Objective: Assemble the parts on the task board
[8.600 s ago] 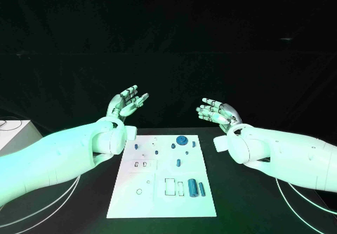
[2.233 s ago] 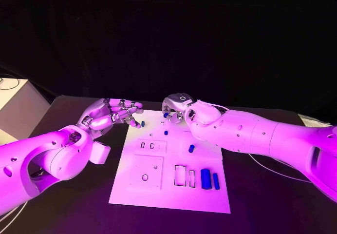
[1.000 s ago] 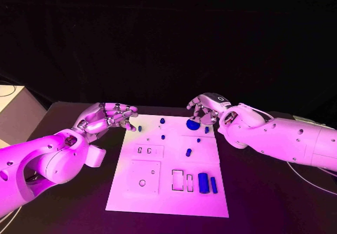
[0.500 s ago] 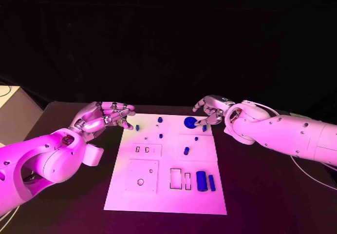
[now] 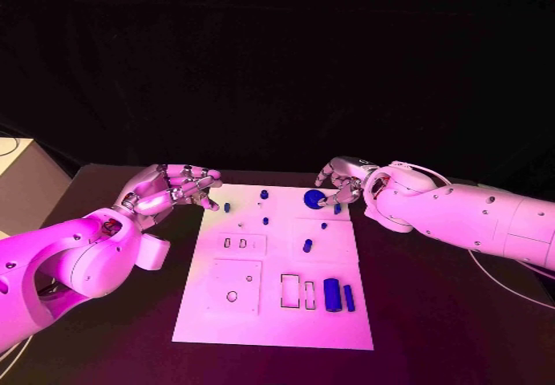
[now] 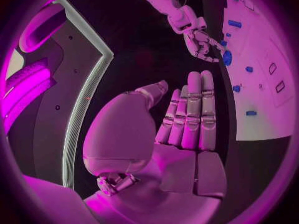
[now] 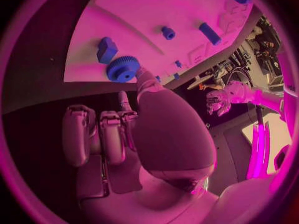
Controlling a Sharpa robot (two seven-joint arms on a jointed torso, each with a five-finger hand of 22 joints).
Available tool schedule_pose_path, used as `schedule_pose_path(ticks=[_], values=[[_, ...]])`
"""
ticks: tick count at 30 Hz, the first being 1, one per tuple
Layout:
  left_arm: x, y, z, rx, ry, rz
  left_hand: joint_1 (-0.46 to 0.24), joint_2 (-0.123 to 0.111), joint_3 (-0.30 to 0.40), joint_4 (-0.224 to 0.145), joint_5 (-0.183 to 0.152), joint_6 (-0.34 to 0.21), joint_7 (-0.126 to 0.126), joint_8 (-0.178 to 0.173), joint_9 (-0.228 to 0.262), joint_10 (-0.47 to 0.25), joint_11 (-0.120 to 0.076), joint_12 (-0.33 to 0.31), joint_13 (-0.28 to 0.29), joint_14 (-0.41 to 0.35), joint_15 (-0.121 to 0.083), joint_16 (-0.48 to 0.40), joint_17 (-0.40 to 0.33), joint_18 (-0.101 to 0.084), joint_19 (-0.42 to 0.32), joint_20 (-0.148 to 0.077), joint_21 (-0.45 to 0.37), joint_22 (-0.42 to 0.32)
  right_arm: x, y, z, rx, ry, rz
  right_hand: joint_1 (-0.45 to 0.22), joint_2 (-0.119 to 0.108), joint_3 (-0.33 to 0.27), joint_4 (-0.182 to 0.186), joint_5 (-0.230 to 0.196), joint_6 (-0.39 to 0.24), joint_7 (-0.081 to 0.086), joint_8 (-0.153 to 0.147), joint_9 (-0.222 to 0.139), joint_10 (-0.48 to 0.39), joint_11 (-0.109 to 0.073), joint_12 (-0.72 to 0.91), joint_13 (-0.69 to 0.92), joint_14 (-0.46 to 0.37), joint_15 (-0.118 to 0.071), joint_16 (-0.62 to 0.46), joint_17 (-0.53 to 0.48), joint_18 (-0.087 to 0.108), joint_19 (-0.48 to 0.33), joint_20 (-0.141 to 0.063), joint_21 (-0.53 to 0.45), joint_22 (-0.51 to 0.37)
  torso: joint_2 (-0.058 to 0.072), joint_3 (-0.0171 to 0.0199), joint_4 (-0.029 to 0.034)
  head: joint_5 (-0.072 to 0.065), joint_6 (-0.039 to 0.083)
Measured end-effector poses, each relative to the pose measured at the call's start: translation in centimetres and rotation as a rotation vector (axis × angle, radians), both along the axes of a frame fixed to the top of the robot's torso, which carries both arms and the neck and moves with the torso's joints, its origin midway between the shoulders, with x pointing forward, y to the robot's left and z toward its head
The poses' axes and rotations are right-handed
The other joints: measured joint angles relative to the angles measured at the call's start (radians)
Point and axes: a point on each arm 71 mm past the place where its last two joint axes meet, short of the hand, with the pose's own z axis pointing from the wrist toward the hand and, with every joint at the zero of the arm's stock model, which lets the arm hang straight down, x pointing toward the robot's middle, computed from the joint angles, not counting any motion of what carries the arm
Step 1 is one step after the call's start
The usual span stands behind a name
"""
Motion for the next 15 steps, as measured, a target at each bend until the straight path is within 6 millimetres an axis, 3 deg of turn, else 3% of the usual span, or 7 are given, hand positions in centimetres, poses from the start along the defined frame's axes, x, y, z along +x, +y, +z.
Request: schedule_pose_path(ticks=[2,6,15], values=[[0.0,0.0,0.0,0.0,0.0,-0.001,0.0,0.0,0.0,0.0,0.0,0.0,0.0,0.0,0.0,0.0,0.0,0.0,0.0,0.0,0.0,0.0,0.0,0.0,0.0,0.0,0.0,0.0,0.2,0.0,0.0,-0.003,0.002,-0.005,-0.003,0.003,0.001,0.0,0.006,0.0,0.0,0.0,0.001,0.0,0.0,0.0,0.0,0.0,0.0,0.0,0.0,0.0,0.0,0.0,0.001,0.0,0.0,0.0,0.0004,0.0,-0.001],[0.0,-0.1,0.0,0.0,0.0,-0.002,0.0,0.0,0.0,0.0,0.0,0.0,0.0,0.0,0.0,0.0,0.0,0.0,0.0,0.0,0.0,0.004,0.001,0.0,0.0,0.0,0.0,0.001,0.6,0.0,-0.2,-0.007,0.01,-0.02,0.002,0.033,0.031,-0.002,0.024,0.003,-0.003,0.008,0.001,0.0,0.0,0.0,0.0,0.0,0.0,0.0,0.0,0.0,0.002,0.002,0.005,0.0,-0.001,0.0,0.0029,0.0,-0.002],[0.1,0.0,0.0,0.0,0.0,0.0,0.0,0.0,0.0,0.0,0.0,0.0,0.0,0.0,0.0,0.0,0.0,0.0,0.0,0.0,0.0,0.006,0.002,0.0,0.0,0.0,0.0,0.002,1.2,-0.1,-0.6,0.002,0.034,-0.044,0.001,0.033,0.058,-0.005,0.006,0.003,-0.003,0.008,0.001,0.0,0.0,0.0,0.0,0.0,0.0,0.0,0.0,0.0,0.003,0.004,0.01,0.0,-0.001,-0.0007,0.0035,0.002,-0.003]])
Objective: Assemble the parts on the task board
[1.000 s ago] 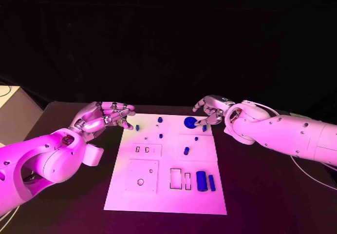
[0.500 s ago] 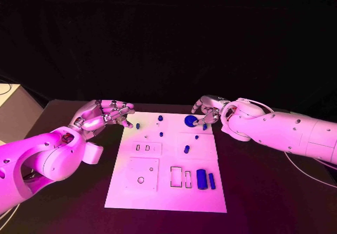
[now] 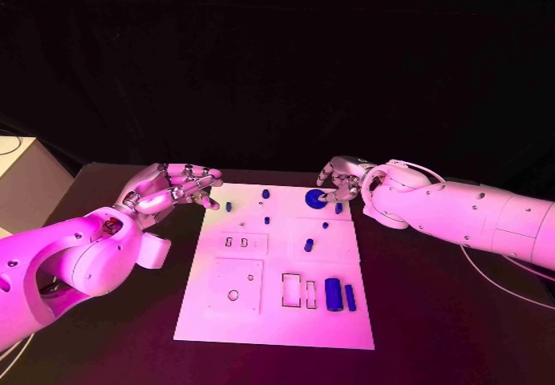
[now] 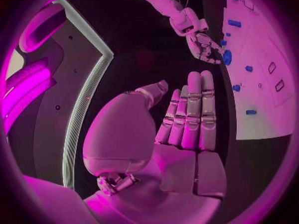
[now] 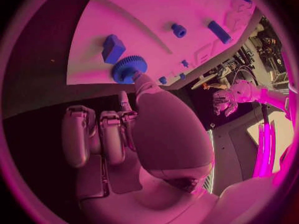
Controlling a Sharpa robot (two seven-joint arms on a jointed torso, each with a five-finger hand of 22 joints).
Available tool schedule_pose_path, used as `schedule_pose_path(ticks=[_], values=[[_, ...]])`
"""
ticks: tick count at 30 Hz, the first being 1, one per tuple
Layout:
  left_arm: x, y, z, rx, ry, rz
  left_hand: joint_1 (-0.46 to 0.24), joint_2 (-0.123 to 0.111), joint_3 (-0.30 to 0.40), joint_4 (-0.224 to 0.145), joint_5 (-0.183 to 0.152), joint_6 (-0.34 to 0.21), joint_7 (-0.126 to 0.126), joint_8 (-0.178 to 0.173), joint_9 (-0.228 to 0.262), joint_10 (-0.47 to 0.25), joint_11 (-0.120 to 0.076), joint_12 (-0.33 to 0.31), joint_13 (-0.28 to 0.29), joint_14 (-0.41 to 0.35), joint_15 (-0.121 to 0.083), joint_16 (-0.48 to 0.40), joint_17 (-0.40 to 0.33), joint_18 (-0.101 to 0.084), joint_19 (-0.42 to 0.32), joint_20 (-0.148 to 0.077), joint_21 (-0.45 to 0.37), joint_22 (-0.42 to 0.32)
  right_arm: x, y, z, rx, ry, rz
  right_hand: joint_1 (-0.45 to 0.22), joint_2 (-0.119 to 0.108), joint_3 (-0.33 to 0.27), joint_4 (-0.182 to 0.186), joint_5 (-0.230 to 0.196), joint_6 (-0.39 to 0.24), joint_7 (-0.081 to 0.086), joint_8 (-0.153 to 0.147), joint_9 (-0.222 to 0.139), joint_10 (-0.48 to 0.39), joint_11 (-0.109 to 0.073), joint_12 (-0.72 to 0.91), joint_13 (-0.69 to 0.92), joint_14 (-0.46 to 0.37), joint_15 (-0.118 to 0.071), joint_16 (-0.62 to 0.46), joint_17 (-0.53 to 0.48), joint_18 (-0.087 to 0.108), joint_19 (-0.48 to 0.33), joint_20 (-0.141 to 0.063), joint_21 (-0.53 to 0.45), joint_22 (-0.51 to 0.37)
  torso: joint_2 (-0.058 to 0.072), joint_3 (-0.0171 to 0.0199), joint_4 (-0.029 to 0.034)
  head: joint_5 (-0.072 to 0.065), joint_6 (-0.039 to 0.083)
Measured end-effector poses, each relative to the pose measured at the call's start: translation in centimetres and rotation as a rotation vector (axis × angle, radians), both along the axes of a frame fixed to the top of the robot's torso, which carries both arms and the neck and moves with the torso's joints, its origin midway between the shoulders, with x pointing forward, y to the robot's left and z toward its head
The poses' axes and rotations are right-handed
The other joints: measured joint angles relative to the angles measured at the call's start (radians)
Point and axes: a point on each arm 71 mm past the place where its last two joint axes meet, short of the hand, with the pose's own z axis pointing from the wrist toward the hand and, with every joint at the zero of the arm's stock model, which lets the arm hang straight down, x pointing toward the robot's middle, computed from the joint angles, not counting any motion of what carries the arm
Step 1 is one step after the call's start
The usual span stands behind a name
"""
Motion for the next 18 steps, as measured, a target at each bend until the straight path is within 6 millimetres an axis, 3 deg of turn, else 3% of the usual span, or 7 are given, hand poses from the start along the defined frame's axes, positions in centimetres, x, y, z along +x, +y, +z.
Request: schedule_pose_path(ticks=[18], values=[[0.03,0.02,-0.02,0.001,0.001,-0.001,0.0,0.0,0.0,0.0,0.0,0.0,0.0,0.0,0.001,0.0,0.0,0.0,0.0,-0.004,0.004,0.0,0.0,0.0,-0.003,0.003,0.004,0.0,-0.11,0.37,-0.75,0.003,0.062,0.007,-0.009,-0.009,0.006,0.005,0.004,0.004,0.003,0.004,0.0,0.0,0.0,0.0,0.0,0.0,0.0,0.0,0.0,0.0,0.0,0.0,0.002,0.0,0.0,0.0012,-0.002,0.0,-0.007]])
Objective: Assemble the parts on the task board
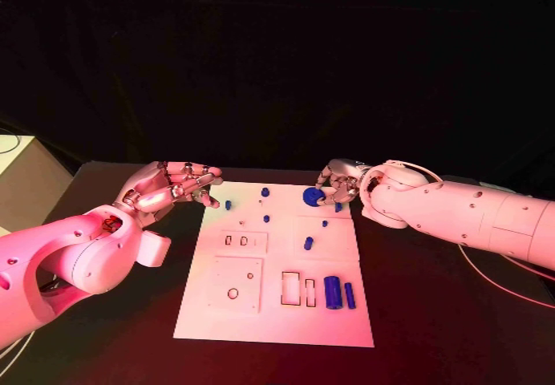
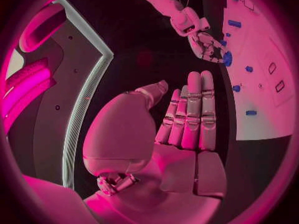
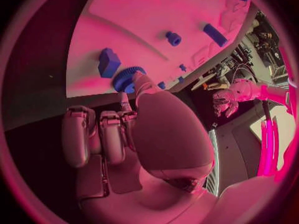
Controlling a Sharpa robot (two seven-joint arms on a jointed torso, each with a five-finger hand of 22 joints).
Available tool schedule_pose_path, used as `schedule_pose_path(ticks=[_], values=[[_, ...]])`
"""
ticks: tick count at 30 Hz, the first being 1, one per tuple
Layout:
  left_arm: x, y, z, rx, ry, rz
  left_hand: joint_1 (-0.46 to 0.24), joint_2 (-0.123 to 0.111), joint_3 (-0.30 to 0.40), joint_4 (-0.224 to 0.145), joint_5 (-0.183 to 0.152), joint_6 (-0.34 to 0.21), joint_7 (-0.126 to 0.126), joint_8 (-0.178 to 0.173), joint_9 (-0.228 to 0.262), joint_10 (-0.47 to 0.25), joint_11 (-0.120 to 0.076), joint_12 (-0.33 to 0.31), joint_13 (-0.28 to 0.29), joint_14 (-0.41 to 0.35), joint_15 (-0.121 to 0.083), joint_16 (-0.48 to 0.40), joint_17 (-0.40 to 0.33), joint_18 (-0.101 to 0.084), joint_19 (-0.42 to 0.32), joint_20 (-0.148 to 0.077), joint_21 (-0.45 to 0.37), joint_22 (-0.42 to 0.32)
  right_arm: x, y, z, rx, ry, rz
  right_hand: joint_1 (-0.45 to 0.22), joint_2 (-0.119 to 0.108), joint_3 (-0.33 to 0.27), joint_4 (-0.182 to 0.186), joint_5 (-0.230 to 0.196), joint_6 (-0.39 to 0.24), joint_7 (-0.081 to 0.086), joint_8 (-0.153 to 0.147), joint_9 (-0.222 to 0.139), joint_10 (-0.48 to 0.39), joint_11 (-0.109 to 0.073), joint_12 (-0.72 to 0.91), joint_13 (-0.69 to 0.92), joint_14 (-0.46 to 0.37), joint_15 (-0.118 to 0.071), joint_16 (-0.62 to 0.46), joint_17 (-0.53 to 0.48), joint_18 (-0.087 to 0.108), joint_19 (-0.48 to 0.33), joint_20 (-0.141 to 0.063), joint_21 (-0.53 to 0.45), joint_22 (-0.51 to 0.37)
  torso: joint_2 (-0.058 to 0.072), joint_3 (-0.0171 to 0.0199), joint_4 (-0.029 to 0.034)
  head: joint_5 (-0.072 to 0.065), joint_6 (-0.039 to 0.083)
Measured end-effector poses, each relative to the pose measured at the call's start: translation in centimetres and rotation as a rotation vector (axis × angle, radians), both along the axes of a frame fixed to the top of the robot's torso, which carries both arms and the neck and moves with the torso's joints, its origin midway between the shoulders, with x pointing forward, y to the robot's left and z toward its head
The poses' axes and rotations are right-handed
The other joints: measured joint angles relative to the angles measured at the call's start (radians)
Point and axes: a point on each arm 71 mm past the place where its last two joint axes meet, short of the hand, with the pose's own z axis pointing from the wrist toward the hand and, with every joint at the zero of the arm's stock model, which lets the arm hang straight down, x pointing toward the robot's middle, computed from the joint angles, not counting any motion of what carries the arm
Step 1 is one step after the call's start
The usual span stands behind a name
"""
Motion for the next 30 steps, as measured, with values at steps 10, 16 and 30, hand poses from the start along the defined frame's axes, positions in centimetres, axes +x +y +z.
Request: schedule_pose_path(ticks=[10,16,30], values=[[0.1,0.1,0.0,0.001,0.001,0.001,0.0,0.0,0.0,0.0,0.0,0.0,0.0,0.0,0.0,0.0,0.0,0.0,0.0,0.0,0.0,0.0,0.001,0.0,0.0,0.0,0.0,0.002,-0.1,0.2,0.0,0.005,0.002,0.005,-0.012,-0.004,0.007,0.001,0.01,0.0,0.0,0.0,0.0,0.0,0.0,0.0,0.0,0.0,0.0,0.0,0.0,0.0,0.0,0.0,0.0,0.0,0.0,-0.0004,0.0009,-0.001,0.001],[0.1,0.0,-0.1,0.001,0.002,0.0,0.0,0.0,0.0,0.0,0.0,0.0,0.0,0.0,0.0,0.0,0.0,0.0,0.0,0.0,0.0,0.0,0.001,0.0,0.0,0.0,0.0,0.002,-0.1,0.4,0.0,0.006,0.0,0.007,-0.031,-0.004,0.015,0.001,0.018,0.0,0.0,0.0,0.0,0.0,0.0,0.0,0.001,0.0,0.0,0.0,0.0,0.0,0.0,0.0,0.0,0.0,0.0,-0.0005,0.0008,-0.001,0.001],[0.2,0.0,-0.1,0.002,0.005,-0.002,0.0,0.0,0.0,0.0,0.0,0.0,0.0,0.0,0.0,0.0,0.0,0.0,0.0,0.0,0.0,0.0,0.002,0.0,0.0,0.0,0.0,0.002,-0.1,1.3,0.1,-0.005,-0.017,-0.003,-0.158,-0.024,0.022,0.003,0.023,0.025,-0.014,0.023,0.005,0.0,-0.007,0.0,0.001,0.0,0.0,0.004,0.0,0.0,0.0,0.0,0.005,0.001,-0.001,-0.0012,0.0019,-0.003,-0.001]])
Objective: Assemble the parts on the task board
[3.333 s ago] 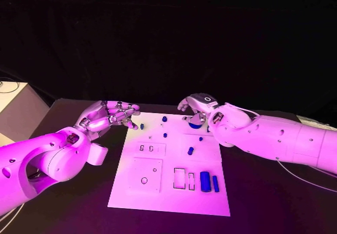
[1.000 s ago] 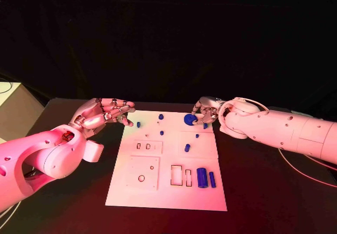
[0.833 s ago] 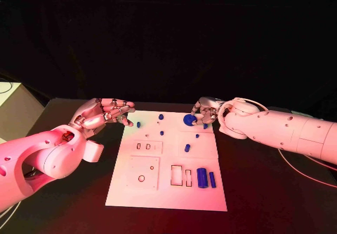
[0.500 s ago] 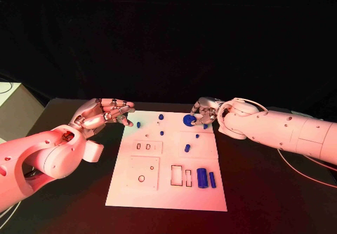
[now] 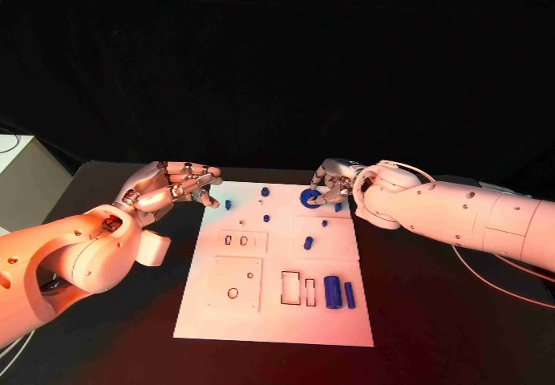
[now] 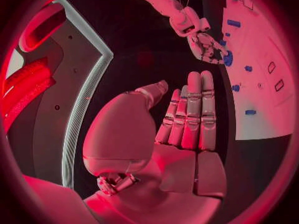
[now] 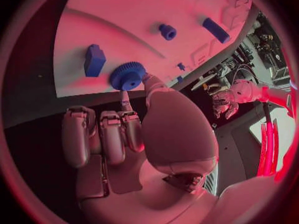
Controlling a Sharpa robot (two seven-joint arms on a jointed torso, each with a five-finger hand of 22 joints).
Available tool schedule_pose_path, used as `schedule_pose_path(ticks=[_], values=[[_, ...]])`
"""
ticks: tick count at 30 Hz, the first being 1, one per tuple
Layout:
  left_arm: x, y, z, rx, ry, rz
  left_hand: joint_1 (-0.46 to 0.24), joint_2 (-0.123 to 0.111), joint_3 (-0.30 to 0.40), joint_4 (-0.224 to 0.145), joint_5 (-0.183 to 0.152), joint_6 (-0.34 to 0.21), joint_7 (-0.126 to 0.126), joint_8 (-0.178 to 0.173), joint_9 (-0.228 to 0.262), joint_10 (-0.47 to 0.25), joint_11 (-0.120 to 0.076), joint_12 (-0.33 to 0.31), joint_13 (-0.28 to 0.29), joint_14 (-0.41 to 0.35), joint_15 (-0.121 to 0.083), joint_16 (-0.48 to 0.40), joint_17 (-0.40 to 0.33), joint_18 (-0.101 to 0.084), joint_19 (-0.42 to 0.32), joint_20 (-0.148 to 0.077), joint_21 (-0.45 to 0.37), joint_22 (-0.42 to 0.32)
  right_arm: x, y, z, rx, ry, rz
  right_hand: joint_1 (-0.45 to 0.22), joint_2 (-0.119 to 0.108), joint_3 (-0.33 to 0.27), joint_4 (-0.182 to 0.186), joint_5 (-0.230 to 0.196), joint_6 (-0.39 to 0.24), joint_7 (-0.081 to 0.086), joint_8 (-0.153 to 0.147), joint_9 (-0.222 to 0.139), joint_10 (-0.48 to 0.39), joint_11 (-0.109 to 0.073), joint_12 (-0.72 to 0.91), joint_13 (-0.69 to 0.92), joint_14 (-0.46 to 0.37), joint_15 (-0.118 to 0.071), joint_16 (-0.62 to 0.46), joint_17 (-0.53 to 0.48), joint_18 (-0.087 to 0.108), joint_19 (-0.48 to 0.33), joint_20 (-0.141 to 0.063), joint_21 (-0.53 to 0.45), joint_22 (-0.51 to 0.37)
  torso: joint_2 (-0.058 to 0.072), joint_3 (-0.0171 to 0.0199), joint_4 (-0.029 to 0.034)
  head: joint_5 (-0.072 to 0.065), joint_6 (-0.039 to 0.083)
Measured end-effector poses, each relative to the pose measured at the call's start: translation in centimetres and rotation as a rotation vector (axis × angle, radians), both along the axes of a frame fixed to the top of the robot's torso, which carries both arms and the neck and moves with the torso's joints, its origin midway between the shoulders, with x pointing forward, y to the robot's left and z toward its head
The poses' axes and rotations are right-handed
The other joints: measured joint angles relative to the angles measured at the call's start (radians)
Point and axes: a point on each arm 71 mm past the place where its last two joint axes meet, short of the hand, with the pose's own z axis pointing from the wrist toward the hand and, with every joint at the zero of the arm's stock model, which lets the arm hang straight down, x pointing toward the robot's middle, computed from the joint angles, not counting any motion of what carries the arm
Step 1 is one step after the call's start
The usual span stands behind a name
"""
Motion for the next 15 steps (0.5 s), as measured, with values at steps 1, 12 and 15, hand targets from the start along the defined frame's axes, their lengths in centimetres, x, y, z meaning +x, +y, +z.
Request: schedule_pose_path(ticks=[1,12,15], values=[[0.0,0.0,0.0,0.0,0.0,0.0,0.0,0.0,0.0,0.0,0.0,0.0,0.0,0.0,0.0,0.0,0.0,0.0,0.0,0.0,0.0,0.0,0.0,0.0,0.0,0.0,0.0,0.0,0.0,0.06,0.01,-0.002,-0.002,-0.002,-0.005,0.001,0.0,0.0,0.0,0.002,-0.002,0.004,0.0,0.0,0.0,0.0,0.0,0.0,0.0,0.0,0.0,0.0,0.0,0.0,0.0,0.0,0.0,0.0,0.0,0.0,0.0],[0.02,0.01,-0.03,0.001,0.003,-0.002,-0.008,0.0,0.0,0.0,0.0,-0.004,0.004,-0.004,0.0,0.0,0.0,0.0,0.0,0.0,0.0,0.0,0.001,0.0,0.0,0.0,0.004,0.001,-0.13,0.63,-0.08,-0.05,-0.039,0.0,0.025,-0.002,0.031,-0.02,-0.018,0.036,-0.018,0.039,0.012,0.002,-0.016,0.0,0.0,-0.002,-0.009,0.0,0.0,-0.01,0.0,-0.011,0.015,0.0,0.0,0.0,0.0001,0.001,0.0],[0.02,0.02,-0.04,0.002,0.004,-0.002,-0.008,0.0,0.0,0.0,0.0,-0.004,0.004,-0.004,0.0,0.0,0.0,0.0,0.0,0.0,0.0,0.0,0.001,0.0,0.0,0.0,0.004,0.001,-0.18,0.75,-0.02,-0.067,-0.054,0.006,0.081,-0.017,0.086,-0.041,-0.024,0.036,-0.018,0.046,0.009,0.002,-0.016,0.003,0.0,0.001,-0.013,0.0,0.0,-0.01,0.002,-0.013,0.015,0.0,0.0,0.0002,0.0,0.001,-0.001]])
